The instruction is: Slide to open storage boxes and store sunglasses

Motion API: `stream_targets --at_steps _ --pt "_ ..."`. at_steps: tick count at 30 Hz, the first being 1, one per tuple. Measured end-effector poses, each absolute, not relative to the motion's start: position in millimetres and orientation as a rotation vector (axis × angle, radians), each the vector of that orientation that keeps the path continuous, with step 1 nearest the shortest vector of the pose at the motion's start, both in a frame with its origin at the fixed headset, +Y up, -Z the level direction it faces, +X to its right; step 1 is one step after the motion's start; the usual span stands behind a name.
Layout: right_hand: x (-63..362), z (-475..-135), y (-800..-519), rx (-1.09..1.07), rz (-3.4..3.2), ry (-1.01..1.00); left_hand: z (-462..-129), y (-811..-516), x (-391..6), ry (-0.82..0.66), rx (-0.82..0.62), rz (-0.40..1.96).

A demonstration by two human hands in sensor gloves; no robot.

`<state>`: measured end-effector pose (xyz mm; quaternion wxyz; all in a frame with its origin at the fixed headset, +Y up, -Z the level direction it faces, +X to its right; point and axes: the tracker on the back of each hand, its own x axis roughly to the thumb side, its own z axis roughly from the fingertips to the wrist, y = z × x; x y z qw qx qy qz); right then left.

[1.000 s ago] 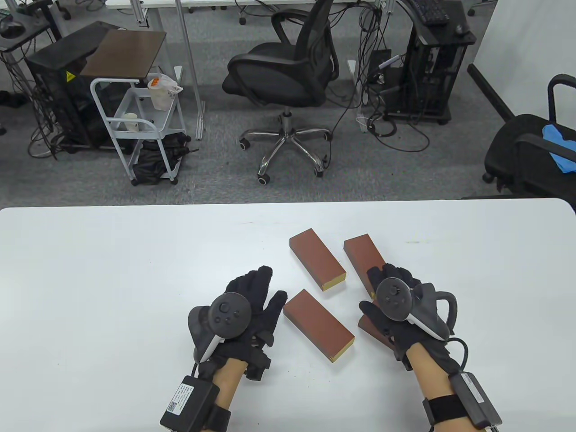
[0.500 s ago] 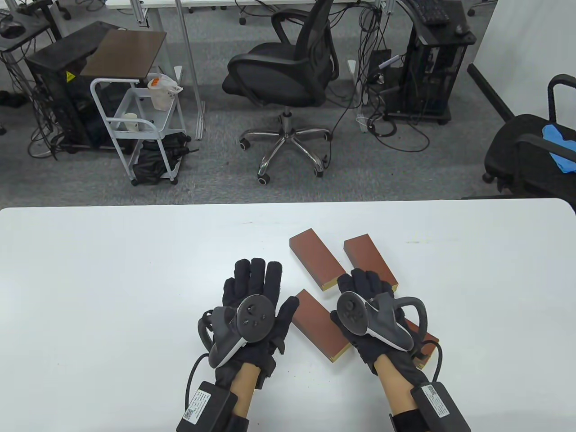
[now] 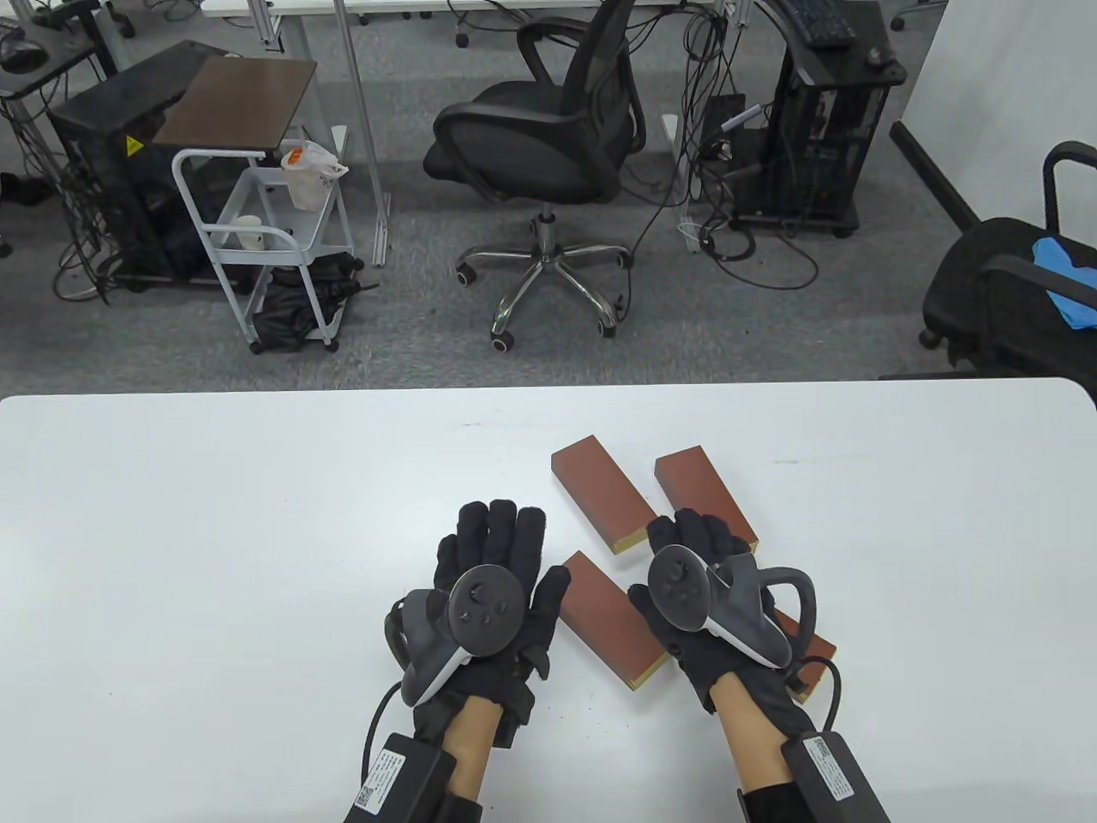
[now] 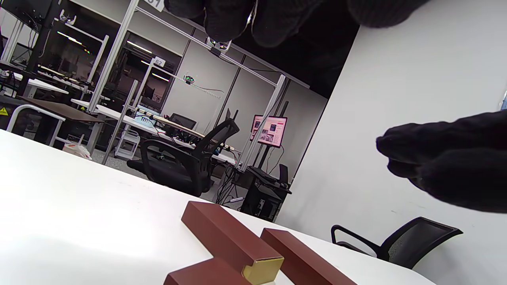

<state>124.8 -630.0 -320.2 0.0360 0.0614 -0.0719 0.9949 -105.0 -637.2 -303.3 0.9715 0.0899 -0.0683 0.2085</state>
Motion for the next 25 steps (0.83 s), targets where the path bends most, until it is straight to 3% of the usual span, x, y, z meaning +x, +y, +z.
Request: stream_targets --at_steps 25 --pt "134.7 -349.5 -659.2 0.182 2.987 -0.102 -328.2 -654.8 -108.2 -0.111 0.137 0.431"
